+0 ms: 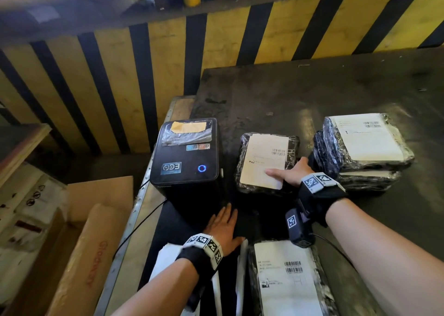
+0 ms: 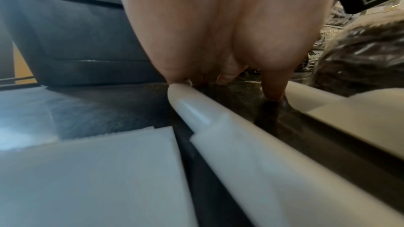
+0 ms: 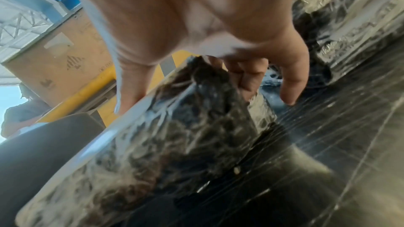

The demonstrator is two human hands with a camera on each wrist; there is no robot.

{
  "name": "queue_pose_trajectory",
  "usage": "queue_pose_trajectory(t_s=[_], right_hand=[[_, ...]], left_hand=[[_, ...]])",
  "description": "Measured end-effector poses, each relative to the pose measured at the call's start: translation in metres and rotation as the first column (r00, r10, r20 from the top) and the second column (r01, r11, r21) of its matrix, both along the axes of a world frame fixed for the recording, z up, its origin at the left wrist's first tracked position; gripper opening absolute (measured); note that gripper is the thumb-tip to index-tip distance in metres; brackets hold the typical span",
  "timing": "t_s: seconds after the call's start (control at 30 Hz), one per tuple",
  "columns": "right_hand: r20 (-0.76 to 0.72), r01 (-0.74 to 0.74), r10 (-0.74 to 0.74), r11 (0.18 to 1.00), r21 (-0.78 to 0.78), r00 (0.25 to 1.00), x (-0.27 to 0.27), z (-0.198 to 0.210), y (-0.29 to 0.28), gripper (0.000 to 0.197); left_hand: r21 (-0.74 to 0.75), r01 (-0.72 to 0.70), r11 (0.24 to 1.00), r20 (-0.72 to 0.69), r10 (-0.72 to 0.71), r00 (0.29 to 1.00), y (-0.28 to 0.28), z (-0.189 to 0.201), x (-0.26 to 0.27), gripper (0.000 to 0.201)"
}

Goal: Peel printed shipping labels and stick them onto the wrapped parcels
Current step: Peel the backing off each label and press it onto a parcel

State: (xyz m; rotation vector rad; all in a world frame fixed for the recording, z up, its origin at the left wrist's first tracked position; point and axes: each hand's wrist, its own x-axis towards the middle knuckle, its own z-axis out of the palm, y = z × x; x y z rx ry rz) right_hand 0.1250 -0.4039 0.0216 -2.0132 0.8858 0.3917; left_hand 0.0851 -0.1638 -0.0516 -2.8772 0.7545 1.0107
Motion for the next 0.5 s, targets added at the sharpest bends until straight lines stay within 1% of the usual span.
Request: queue_pose_trajectory(t_s=[0.07, 0.23, 0.37, 0.43, 0.5], right_hand=[[0.036, 0.032, -0.033, 0.999, 0.02, 0.999, -0.0038, -0.002, 0.0038, 0.12], [0.15, 0.092, -0.103, 0.993, 0.075, 0.983, -0.0059, -0.0033, 0.0058, 0.118], [0.259, 0.149, -0.169, 0.984, 0.095, 0.951, -0.0057, -0.0063, 0.0077, 0.108], [0.277, 0.16, -0.183, 0.982, 0.104, 0.943, -0.0046, -0.007, 0.0076, 0.103], [0.283, 0.144, -0.171, 0.983, 0.111, 0.944, -0.0029, -0.0095, 0.0059, 0.104]], left_hand=[[0.005, -0.003, 1.0, -0.002, 0.003, 1.0, -0.0001, -0.001, 0.0002, 0.081], [0.015, -0.005, 1.0, -0.003, 0.005, 1.0, -0.0011, -0.0018, -0.0003, 0.081], [0.01, -0.008, 1.0, 0.001, 0.008, 1.0, -0.0017, -0.0016, -0.0008, 0.082], [0.008, -0.009, 1.0, 0.003, 0.009, 1.0, -0.0015, -0.0017, -0.0017, 0.081], [0.006, -0.011, 1.0, 0.006, 0.011, 1.0, -0.0017, -0.0027, -0.0023, 0.082]])
